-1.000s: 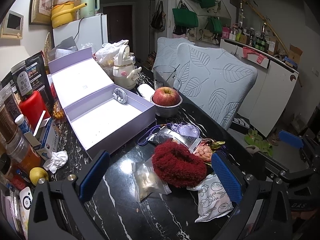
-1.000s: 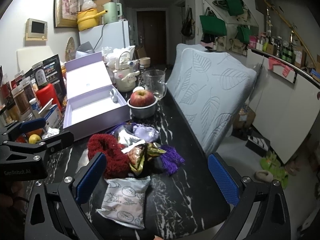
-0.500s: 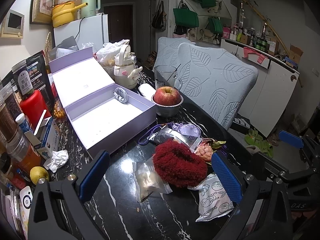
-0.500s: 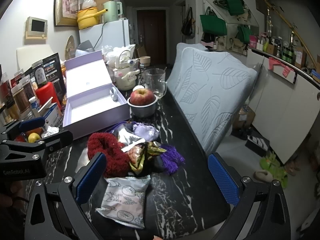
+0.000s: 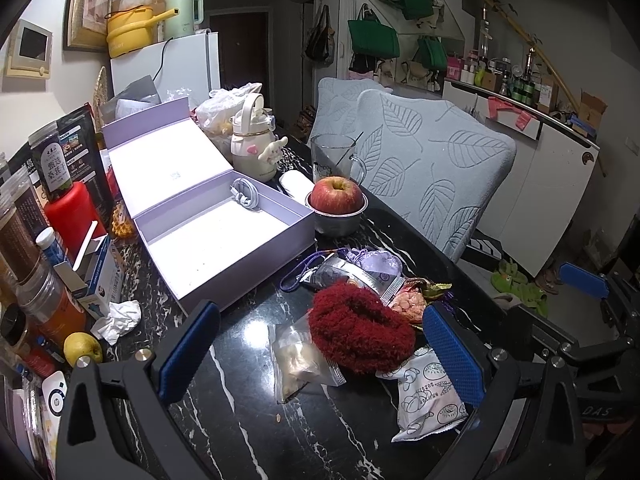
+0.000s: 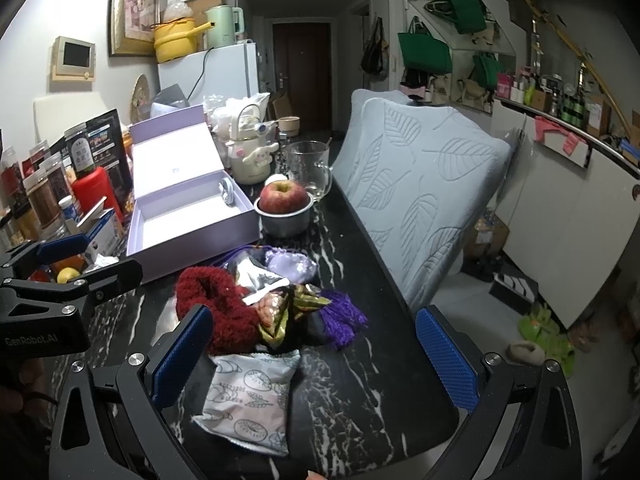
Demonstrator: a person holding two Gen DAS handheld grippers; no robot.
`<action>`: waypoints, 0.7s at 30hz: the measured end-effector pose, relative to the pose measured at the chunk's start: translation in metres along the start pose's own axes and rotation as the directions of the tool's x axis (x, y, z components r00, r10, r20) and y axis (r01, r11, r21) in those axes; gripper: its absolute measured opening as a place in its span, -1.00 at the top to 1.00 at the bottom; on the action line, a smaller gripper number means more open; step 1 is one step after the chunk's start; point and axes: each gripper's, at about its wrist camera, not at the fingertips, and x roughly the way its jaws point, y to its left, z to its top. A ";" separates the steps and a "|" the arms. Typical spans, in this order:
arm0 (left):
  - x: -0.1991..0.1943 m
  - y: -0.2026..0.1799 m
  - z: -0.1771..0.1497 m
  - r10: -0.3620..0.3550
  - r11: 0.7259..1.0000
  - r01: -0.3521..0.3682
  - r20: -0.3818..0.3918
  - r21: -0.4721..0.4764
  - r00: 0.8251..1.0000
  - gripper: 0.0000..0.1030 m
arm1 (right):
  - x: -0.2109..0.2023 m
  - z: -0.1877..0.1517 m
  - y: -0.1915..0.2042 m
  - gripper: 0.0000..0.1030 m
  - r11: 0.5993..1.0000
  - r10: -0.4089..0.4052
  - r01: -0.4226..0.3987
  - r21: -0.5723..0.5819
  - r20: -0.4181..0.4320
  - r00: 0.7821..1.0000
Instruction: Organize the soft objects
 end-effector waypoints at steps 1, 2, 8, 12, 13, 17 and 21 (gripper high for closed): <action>-0.001 0.000 0.000 0.001 1.000 -0.001 0.002 0.000 1.000 -1.00 | 0.000 0.000 0.000 -1.00 1.000 -0.001 0.001 -0.001 0.000 1.000; -0.002 0.000 -0.001 0.001 1.000 -0.001 0.003 -0.001 1.000 -1.00 | 0.000 0.001 0.000 -1.00 1.000 -0.001 0.001 -0.003 0.001 1.000; -0.006 -0.002 -0.002 0.004 1.000 -0.004 0.011 -0.001 1.000 -1.00 | -0.005 0.001 0.002 -1.00 1.000 0.002 -0.002 -0.010 0.010 1.000; -0.008 -0.003 -0.003 0.008 1.000 -0.008 0.012 0.001 1.000 -1.00 | -0.007 0.000 0.002 -1.00 1.000 0.002 -0.002 -0.005 0.013 1.000; -0.008 -0.003 -0.003 0.007 1.000 -0.007 0.013 0.000 1.000 -1.00 | -0.007 0.000 0.002 -1.00 1.000 0.003 -0.003 -0.003 0.012 1.000; -0.010 -0.004 -0.005 0.010 1.000 -0.009 0.018 -0.002 1.000 -1.00 | -0.008 -0.001 0.002 -1.00 1.000 0.006 -0.006 -0.002 0.012 1.000; -0.012 -0.004 -0.007 0.011 1.000 -0.011 0.019 -0.006 1.000 -1.00 | -0.009 -0.003 0.002 -1.00 1.000 0.015 -0.015 0.002 0.011 1.000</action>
